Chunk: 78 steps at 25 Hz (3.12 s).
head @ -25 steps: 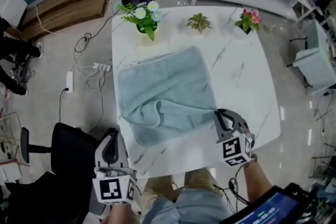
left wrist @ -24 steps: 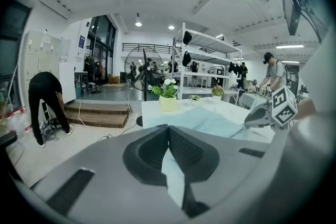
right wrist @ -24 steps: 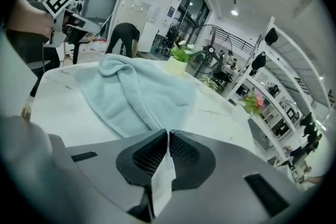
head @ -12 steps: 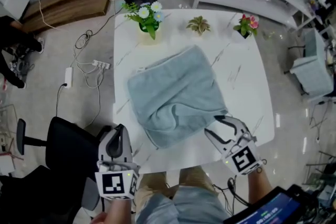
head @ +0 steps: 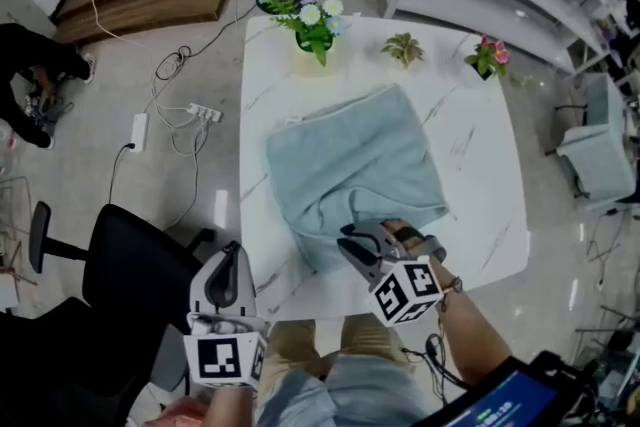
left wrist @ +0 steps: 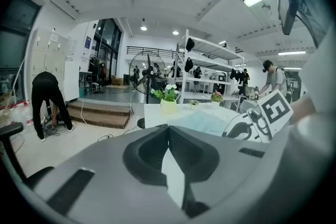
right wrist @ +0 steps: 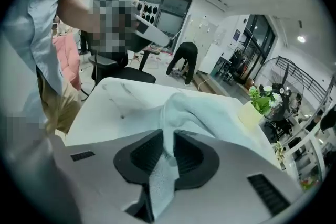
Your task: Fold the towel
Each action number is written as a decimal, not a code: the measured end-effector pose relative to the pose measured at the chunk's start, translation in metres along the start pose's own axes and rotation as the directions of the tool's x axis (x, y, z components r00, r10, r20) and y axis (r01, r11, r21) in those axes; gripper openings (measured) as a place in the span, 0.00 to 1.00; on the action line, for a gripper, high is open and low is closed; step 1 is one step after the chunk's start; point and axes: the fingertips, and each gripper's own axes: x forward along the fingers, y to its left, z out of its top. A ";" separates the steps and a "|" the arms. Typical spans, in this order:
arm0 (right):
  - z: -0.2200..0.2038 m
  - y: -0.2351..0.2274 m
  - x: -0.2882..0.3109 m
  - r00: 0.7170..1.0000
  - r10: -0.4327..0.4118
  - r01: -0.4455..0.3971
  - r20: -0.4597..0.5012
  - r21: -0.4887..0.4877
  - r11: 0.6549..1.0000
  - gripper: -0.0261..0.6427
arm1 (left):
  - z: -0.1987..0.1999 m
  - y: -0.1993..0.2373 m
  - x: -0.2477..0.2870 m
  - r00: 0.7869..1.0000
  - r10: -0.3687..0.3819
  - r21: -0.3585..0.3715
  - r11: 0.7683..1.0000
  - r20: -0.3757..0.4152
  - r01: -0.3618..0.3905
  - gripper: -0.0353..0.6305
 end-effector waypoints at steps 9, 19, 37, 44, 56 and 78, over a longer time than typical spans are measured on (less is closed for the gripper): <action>0.031 0.043 -0.013 0.996 0.088 -0.085 -0.025 0.092 0.992 0.07 | 0.005 0.014 -0.014 1.000 0.001 -0.037 0.999 0.031 0.001 0.06; 0.038 0.043 -0.015 0.997 0.071 -0.075 0.024 0.288 0.955 0.13 | -0.001 0.020 -0.016 1.000 -0.009 -0.065 0.998 0.027 0.011 0.06; 0.015 0.036 0.002 0.995 0.098 -0.091 -0.032 0.173 0.981 0.08 | -0.012 0.006 -0.014 1.000 0.002 -0.077 0.997 0.001 -0.002 0.06; 0.043 0.077 0.001 0.977 0.215 -0.202 0.001 0.349 0.915 0.08 | -0.004 0.007 -0.014 0.999 -0.019 -0.092 0.996 0.029 0.022 0.06; -0.066 -0.041 -0.094 0.977 -0.155 0.185 -0.145 0.222 0.957 0.20 | 0.004 -0.017 0.010 0.998 -0.059 -0.087 0.994 0.037 0.062 0.06; -0.232 -0.077 -0.134 0.951 -0.154 0.131 -0.268 -0.103 0.986 0.07 | -0.006 -0.077 0.058 0.995 0.067 -0.045 0.997 -0.072 -0.070 0.06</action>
